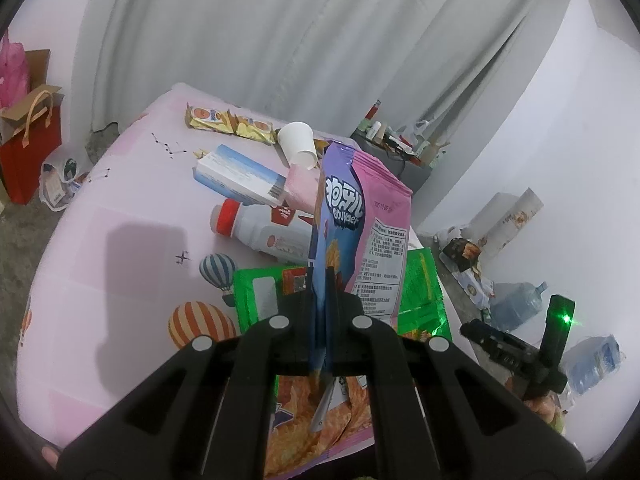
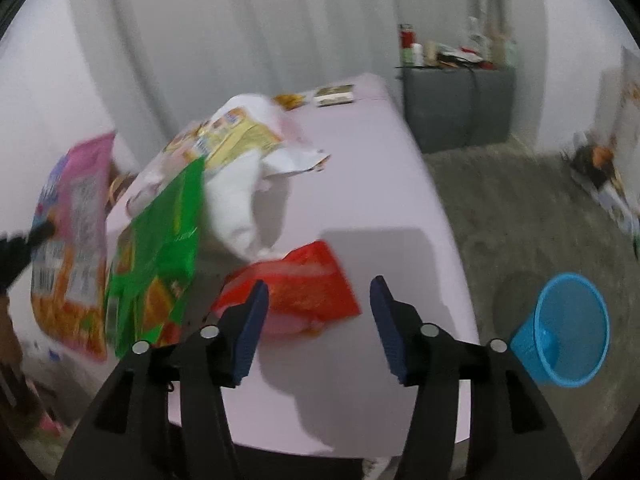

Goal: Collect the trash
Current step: 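Move the right tool over the red wrapper and close on it, then lift the red wrapper with the right tool while the left holds the pink bag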

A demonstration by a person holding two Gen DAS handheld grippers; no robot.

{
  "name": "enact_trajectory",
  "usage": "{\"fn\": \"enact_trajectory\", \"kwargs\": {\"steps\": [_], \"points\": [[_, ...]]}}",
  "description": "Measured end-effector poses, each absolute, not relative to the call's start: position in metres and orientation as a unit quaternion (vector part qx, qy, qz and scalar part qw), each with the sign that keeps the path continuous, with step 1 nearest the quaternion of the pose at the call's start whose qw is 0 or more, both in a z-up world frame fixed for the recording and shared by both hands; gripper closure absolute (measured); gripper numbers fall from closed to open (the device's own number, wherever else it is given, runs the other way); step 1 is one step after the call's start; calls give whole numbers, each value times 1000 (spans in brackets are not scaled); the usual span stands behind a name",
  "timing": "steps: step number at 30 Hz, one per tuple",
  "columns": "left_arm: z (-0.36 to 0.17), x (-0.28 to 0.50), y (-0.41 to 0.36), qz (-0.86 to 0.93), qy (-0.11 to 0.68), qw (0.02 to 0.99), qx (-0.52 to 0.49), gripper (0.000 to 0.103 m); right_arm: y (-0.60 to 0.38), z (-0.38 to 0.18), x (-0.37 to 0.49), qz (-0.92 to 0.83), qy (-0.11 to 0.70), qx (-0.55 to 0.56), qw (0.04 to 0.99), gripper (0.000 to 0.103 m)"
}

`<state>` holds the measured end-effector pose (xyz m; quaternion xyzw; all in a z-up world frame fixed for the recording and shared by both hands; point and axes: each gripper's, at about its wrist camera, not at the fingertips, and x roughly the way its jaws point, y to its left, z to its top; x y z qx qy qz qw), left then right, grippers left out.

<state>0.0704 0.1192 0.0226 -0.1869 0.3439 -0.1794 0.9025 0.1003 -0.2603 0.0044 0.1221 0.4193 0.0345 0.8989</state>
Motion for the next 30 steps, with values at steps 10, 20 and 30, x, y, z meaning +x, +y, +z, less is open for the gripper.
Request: {"fn": "enact_trajectory", "kwargs": {"steps": [10,20,30], "points": [[23,72,115,-177,348,903,-180,102,-239,-19,123,31,443,53,894,51],[20,72,111,-178,354,901,-177,102,-246,-21,129,40,440,94,892,65],[20,73,108,-180,355,900,-178,102,-271,-30,128,51,432,204,877,99]]}}
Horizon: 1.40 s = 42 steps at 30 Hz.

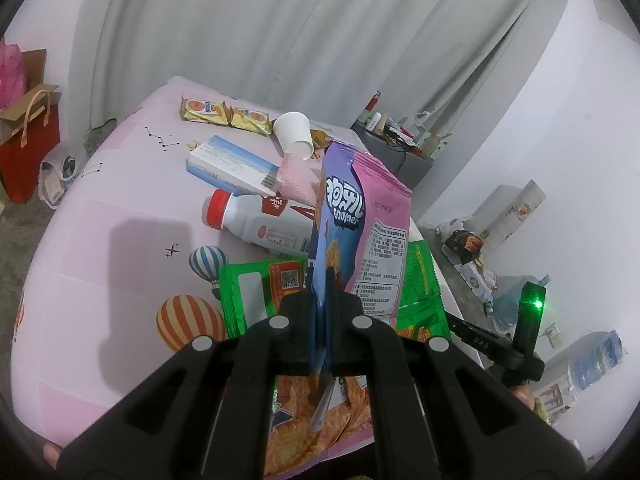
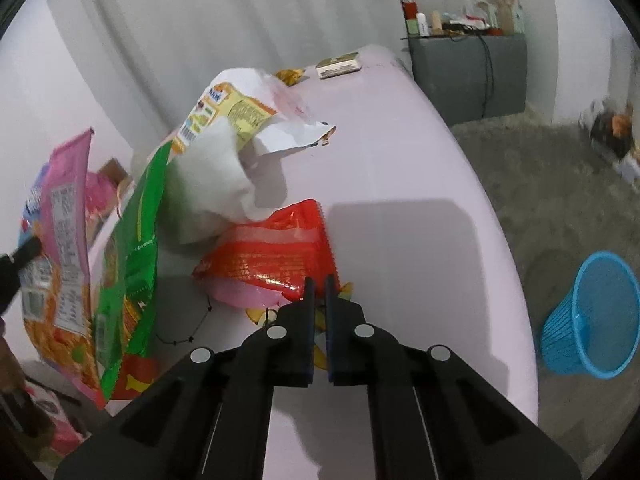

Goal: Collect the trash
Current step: 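Lift the red wrapper with the right tool while the left holds the pink bag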

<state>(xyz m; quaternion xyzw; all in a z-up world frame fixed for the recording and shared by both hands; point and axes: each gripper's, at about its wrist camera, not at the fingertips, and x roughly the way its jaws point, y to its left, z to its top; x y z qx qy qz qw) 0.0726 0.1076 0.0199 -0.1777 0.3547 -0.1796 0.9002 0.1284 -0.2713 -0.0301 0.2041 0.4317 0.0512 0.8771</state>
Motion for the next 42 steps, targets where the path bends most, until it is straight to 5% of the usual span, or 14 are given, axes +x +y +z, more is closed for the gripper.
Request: {"fn": "enact_trajectory", "kwargs": {"steps": [7,9,10,12,21,23,29,31,42], "points": [[20,73,107,-180,356,900,-177,102,-291,-16,116,74,403,268,872,97],[20,73,107,-180,356,899,-178,102,-284,-10,117,72,404,239,880,81],[20,73,107,-180,356,899,-178,102,-279,-7,119,75,405,216,885,60],[19,73,106,-180,357,899,-178,102,-271,-3,124,81,400,182,894,50],[18,73,106,-178,360,898,-180,102,-252,-26,168,91,454,143,875,44],[18,73,106,-177,361,898,-181,102,-245,-27,169,76,459,120,877,48],[15,75,106,-176,363,896,-183,102,-250,-27,162,30,470,94,877,91],[15,75,105,-177,363,896,-183,102,-256,-28,158,30,471,107,875,98],[18,74,103,-183,353,899,-183,102,-311,-24,120,-34,445,199,872,100]]}}
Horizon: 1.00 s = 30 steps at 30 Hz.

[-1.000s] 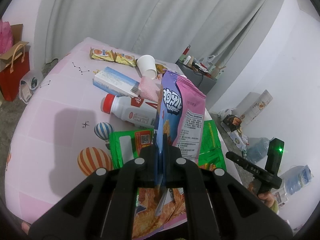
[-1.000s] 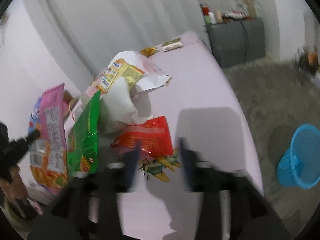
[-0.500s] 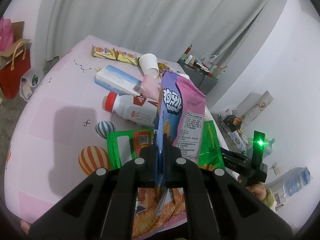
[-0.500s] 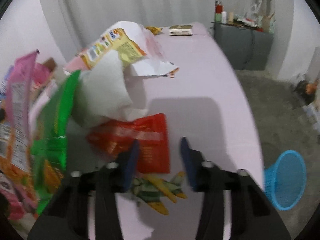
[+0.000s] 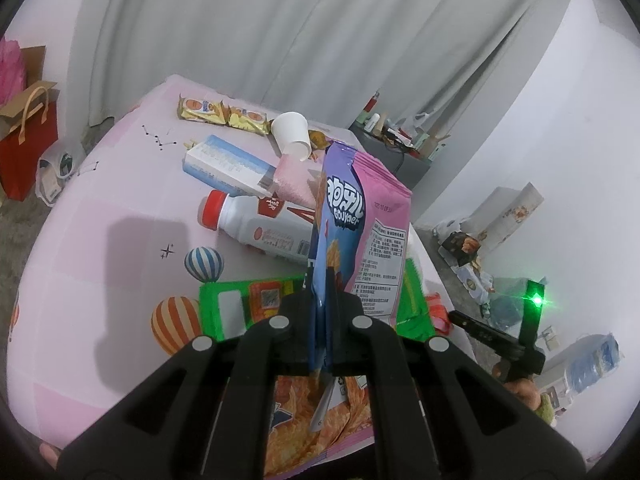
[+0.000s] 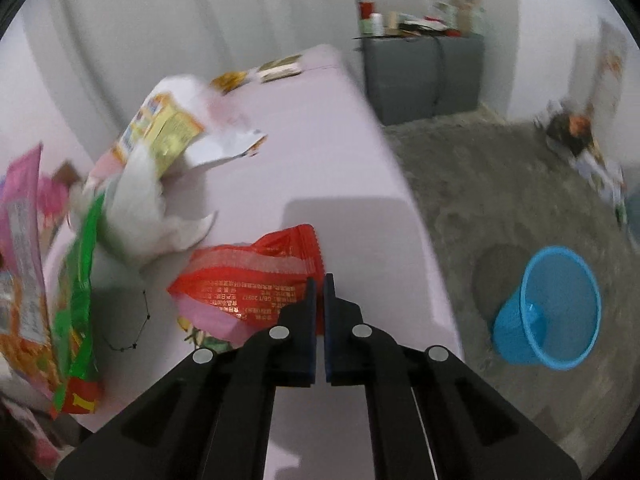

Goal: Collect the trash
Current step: 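Lift the red wrapper with the right tool while the left holds the pink bag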

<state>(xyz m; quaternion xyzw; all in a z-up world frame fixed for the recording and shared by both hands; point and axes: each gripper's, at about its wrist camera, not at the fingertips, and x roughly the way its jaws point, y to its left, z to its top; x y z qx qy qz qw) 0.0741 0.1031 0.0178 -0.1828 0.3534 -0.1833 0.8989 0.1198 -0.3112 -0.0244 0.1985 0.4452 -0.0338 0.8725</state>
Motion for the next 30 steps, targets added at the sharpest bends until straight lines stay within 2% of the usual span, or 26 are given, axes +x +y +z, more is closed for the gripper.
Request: {"fn": "enact_trajectory", "kwargs": {"steps": [9,15,16,17,19,20,25,30], "points": [[30,73,98,-193,337,904,-178,102,-356,16,79,-1,342,320,884,101],[36,71,94,-201,329,906,-173,102,-335,26,79,37,344,269,899,99],[35,70,93,-201,331,906,-172,102,-327,24,82,39,353,249,901,92],[34,71,93,-201,333,905,-172,102,-321,23,84,44,363,232,902,72],[33,72,94,-201,335,904,-173,102,-305,21,87,47,372,187,908,48],[32,72,94,-201,337,903,-173,102,-295,20,91,55,374,158,912,41],[33,73,96,-201,339,903,-173,102,-257,3,124,64,415,47,907,23],[33,73,95,-202,339,903,-173,102,-227,-24,145,56,454,-36,889,21]]}}
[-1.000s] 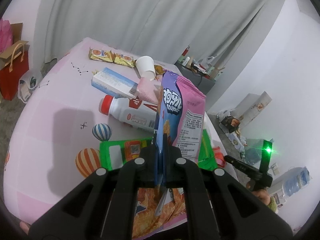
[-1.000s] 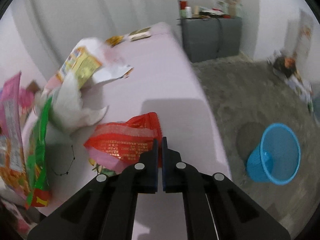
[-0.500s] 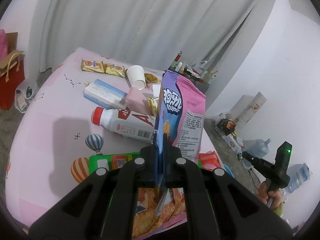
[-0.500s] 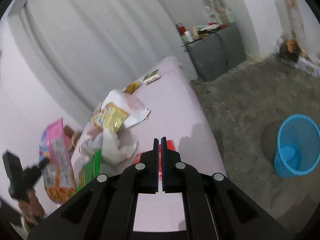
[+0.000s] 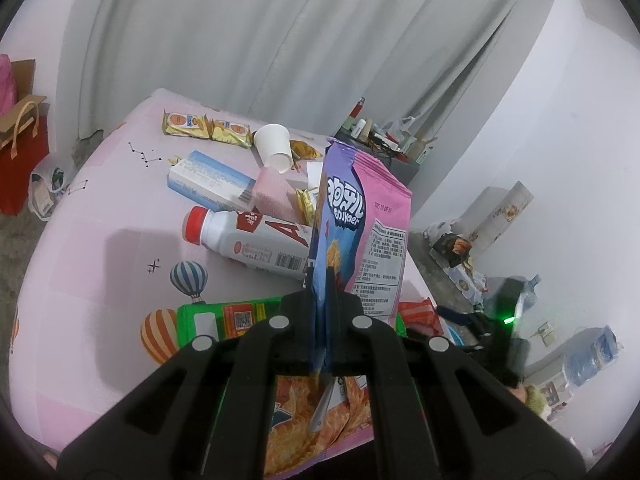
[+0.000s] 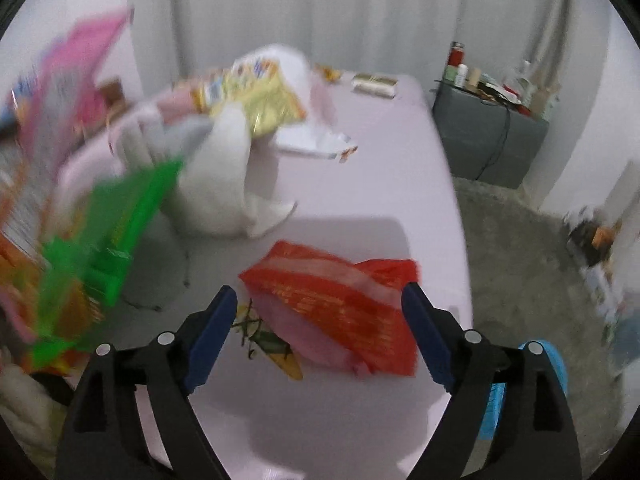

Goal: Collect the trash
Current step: 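Lift the red wrapper with the right tool while the left holds the pink bag, then carry both held wrappers over the blue wastebasket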

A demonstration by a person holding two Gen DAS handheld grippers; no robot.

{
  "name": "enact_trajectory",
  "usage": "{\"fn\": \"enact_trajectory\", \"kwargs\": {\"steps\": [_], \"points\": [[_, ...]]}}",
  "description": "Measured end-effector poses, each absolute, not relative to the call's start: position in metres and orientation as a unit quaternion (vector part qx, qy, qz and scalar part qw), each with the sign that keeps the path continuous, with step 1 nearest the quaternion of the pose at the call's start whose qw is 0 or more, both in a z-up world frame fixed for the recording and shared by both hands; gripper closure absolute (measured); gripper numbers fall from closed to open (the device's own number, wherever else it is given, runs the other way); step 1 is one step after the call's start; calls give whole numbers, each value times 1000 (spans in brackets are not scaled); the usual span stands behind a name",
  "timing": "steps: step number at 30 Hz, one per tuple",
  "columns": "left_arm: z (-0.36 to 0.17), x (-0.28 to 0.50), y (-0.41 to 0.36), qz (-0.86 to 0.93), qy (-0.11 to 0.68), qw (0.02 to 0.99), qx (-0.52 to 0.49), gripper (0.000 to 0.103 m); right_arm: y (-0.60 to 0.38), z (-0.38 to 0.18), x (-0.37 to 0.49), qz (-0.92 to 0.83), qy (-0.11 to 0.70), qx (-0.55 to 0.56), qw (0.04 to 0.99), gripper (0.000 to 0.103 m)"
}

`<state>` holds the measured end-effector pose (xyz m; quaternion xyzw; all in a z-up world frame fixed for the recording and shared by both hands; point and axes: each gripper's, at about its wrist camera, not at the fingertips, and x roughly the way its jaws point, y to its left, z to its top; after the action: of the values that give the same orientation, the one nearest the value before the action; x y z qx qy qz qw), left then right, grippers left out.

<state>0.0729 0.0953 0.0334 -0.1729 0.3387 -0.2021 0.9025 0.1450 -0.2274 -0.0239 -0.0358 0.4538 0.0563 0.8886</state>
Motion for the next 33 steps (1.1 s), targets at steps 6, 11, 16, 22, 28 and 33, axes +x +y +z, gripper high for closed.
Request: {"fn": "enact_trajectory", "kwargs": {"steps": [6,11,16,22,28,33], "points": [[44,72,91,-205,334,905,-164,102,-233,-24,146,29,446,-5,895,52],[59,70,84,-210,317,911,-158,102,-248,-22,144,14,440,41,897,85],[70,72,76,-219,313,910,-159,102,-268,-17,138,9,420,99,902,95],[82,73,59,-234,306,910,-156,102,-297,-10,119,13,389,184,903,96],[100,75,38,-251,292,911,-147,102,-328,-5,100,21,354,260,898,97],[111,79,19,-265,290,909,-143,102,-354,-3,82,13,328,302,895,97]]}}
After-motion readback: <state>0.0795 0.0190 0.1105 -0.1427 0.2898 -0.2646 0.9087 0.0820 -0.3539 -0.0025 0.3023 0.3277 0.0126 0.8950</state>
